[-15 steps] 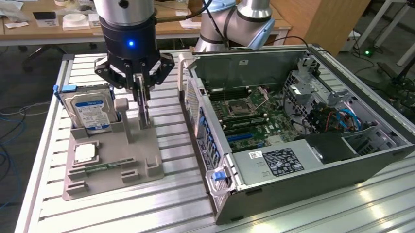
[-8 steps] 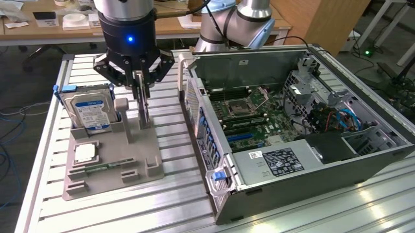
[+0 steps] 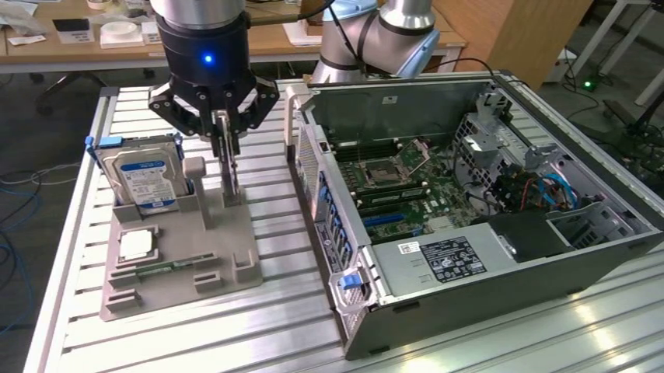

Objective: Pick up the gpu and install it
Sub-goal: 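Pick up the gpu and move the gpu toward the slot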

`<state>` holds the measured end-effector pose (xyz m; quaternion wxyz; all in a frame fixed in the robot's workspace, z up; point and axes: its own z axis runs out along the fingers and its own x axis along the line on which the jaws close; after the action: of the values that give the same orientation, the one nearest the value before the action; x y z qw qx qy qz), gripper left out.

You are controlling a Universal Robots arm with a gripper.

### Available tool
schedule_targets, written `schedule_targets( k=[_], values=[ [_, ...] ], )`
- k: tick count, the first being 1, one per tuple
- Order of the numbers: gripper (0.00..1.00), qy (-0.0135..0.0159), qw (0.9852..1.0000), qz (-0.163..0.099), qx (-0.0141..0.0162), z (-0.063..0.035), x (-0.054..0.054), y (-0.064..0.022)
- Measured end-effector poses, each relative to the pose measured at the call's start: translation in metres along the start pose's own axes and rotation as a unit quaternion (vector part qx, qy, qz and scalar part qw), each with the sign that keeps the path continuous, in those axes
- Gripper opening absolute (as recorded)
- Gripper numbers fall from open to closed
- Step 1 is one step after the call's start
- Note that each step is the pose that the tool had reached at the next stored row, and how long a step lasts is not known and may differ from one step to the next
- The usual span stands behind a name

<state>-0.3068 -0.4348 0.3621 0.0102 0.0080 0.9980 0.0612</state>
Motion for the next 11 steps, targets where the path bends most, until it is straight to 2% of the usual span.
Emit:
schedule_targets(
  k=[11],
  values=[
    [0.28, 0.0001, 1.0, 0.0, -0.0001, -0.0043, -0.0001, 0.0005]
  ],
)
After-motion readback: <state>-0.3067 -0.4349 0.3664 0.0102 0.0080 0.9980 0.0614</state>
